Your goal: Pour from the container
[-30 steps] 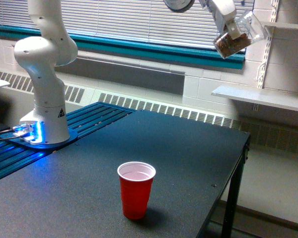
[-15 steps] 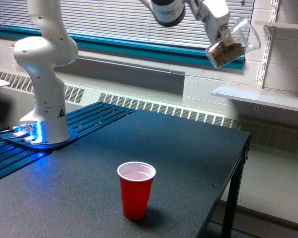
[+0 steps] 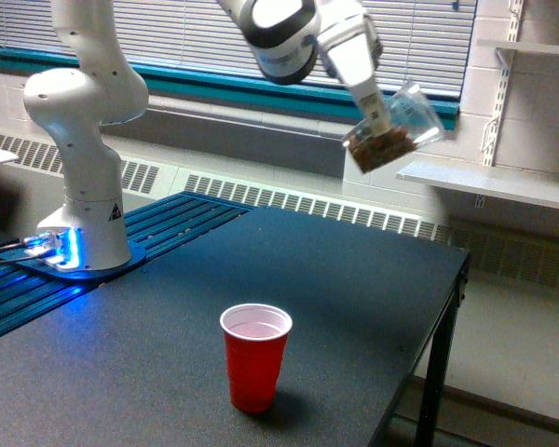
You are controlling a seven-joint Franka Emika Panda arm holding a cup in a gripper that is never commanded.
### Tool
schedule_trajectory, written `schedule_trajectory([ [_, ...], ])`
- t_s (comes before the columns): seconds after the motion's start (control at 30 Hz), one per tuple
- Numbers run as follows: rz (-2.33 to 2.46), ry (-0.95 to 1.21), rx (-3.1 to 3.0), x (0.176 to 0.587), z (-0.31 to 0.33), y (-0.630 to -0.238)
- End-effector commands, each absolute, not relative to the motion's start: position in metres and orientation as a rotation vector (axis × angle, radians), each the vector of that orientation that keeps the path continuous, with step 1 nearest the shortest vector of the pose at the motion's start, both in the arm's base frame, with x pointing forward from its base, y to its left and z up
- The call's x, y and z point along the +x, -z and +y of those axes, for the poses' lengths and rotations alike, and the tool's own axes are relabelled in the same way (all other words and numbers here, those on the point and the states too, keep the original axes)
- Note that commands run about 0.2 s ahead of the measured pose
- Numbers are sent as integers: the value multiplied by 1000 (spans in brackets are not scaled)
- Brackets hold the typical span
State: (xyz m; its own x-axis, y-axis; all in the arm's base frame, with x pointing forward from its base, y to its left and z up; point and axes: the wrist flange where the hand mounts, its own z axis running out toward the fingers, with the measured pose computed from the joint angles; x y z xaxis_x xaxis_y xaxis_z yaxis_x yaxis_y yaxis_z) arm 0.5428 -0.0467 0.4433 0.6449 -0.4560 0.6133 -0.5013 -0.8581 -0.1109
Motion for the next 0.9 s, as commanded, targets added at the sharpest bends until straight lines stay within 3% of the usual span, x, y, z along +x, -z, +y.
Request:
schedule_trajectory([
  [0.03,-886,-1023,2755,524,-76,-437],
  [0.9,-996,-823,2599,451,-196,-377],
])
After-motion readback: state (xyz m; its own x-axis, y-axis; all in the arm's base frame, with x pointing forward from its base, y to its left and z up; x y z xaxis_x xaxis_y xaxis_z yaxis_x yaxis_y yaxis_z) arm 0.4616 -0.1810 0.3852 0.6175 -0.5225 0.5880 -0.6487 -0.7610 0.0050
